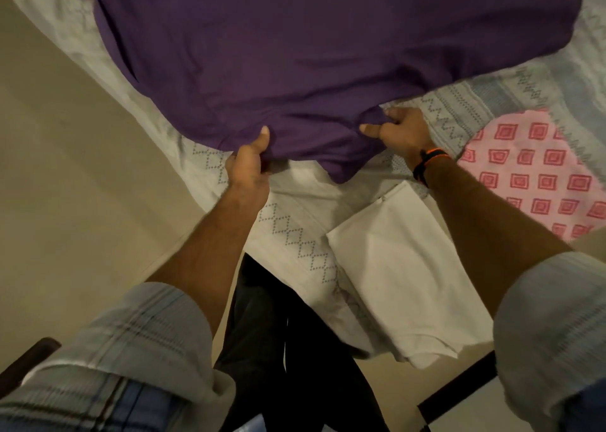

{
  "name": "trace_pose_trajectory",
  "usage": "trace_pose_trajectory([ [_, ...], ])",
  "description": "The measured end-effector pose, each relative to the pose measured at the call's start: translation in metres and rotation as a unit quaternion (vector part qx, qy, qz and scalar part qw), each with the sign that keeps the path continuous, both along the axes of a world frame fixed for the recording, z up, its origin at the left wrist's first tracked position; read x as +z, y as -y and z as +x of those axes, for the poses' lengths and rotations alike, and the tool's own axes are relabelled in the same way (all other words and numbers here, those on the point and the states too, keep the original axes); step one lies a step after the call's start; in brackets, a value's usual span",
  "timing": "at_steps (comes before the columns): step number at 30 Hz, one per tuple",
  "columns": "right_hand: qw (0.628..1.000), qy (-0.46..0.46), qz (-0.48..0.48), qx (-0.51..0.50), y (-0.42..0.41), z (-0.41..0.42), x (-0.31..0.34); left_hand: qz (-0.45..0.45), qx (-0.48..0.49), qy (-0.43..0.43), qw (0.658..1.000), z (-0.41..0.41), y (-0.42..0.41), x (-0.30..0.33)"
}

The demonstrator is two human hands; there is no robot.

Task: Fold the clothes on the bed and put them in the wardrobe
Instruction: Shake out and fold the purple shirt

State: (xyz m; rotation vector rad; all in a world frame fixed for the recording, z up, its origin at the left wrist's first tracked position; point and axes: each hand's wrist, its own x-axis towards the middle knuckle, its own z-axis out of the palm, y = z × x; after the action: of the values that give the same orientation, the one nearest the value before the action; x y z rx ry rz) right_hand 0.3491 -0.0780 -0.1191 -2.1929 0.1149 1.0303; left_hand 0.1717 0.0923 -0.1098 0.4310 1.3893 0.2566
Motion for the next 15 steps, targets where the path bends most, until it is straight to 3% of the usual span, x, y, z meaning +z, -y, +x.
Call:
trace_pose_trajectory([
  [5, 0.993, -0.049, 0.088, -0.062, 0.006, -0.029, 0.011, -0.02, -0.022, 0.015, 0.999, -0.004, 0.005, 0.007],
  [10, 0.958, -0.168, 0.175, -0.153, 0.019, -0.068, 0.028, -0.01, -0.003, -0.009, 1.0, -0.022, 0.01, 0.017],
  [12, 0.943, -0.213, 0.199, -0.163, 0.029, -0.088, 0.033, -0.04, -0.046, 0.019, 0.998, -0.032, 0.013, 0.026],
  [15, 0.942, -0.238, 0.182, -0.153, 0.04, -0.116, 0.035, -0.09, -0.188, 0.014, 0.978, -0.049, 0.024, 0.032],
])
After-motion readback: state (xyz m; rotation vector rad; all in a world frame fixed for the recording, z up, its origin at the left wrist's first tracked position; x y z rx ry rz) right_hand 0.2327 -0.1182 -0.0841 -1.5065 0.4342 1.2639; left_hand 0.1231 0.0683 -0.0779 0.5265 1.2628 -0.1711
